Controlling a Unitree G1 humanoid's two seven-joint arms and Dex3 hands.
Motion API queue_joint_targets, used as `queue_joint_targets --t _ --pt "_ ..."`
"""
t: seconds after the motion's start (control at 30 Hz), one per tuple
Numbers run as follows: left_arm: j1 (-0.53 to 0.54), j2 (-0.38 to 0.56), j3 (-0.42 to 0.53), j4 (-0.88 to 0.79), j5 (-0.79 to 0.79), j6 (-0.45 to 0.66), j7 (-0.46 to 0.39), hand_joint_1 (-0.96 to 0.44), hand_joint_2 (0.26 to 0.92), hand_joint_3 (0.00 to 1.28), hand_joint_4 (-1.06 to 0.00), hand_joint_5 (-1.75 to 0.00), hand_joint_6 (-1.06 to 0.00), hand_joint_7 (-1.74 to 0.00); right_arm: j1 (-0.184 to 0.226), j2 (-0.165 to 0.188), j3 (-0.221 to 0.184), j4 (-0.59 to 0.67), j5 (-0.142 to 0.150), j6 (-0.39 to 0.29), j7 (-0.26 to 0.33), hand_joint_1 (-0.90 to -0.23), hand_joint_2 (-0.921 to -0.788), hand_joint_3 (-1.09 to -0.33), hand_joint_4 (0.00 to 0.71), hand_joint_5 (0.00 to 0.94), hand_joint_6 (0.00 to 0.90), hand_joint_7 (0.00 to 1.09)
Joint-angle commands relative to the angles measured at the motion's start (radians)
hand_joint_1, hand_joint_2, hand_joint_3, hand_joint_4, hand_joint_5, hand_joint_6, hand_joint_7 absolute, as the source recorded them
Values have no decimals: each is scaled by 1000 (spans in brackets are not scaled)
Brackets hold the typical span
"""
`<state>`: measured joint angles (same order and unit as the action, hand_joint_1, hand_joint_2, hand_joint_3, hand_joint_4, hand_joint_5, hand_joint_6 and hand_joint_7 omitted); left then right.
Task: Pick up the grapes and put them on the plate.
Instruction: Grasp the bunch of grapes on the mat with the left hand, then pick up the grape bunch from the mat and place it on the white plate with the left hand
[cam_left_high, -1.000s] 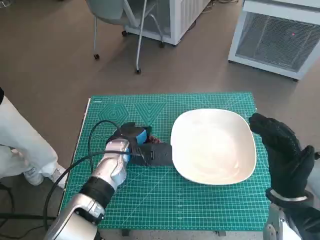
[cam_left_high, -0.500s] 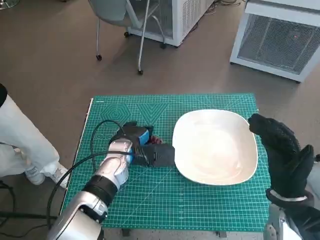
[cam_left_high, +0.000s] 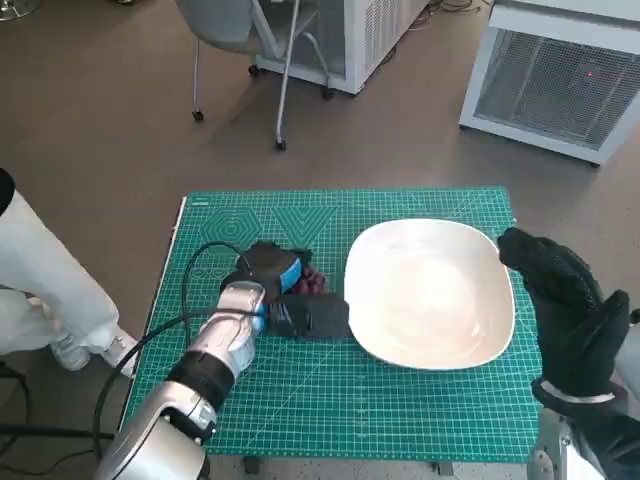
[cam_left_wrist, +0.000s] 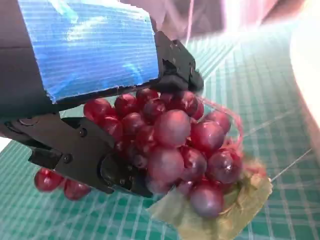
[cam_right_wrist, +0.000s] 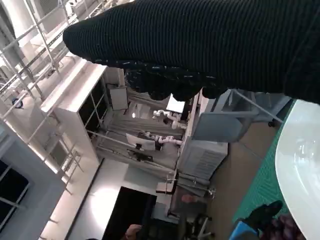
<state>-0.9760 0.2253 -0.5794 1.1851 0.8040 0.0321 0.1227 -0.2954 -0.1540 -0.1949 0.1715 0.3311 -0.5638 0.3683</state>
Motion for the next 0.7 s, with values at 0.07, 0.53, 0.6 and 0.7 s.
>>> queue_joint_targets --t 0.07,0.53,0.6,0.7 --pt "21 5 -19 24 7 -25 55 -6 901 210 -494 -1526 -620 -985 16 -6 -2 5 3 15 5 -485 -921 -530 543 1 186 608" --pt "8 1 -18 30 -6 -10 21 2 920 181 -491 -1552 -616 -1004 0 -6 -2 26 -12 2 2 -481 -921 -530 544 2 190 610" --pt "7 2 -15 29 -9 -9 18 3 920 185 -487 -1557 -610 -1008 -2 -6 -2 29 -13 0 1 -480 -921 -530 545 2 190 611" --pt "6 2 -14 28 -12 -5 15 2 921 196 -487 -1479 -563 -1139 -4 -6 -2 32 -13 -1 3 -480 -921 -530 547 3 190 612"
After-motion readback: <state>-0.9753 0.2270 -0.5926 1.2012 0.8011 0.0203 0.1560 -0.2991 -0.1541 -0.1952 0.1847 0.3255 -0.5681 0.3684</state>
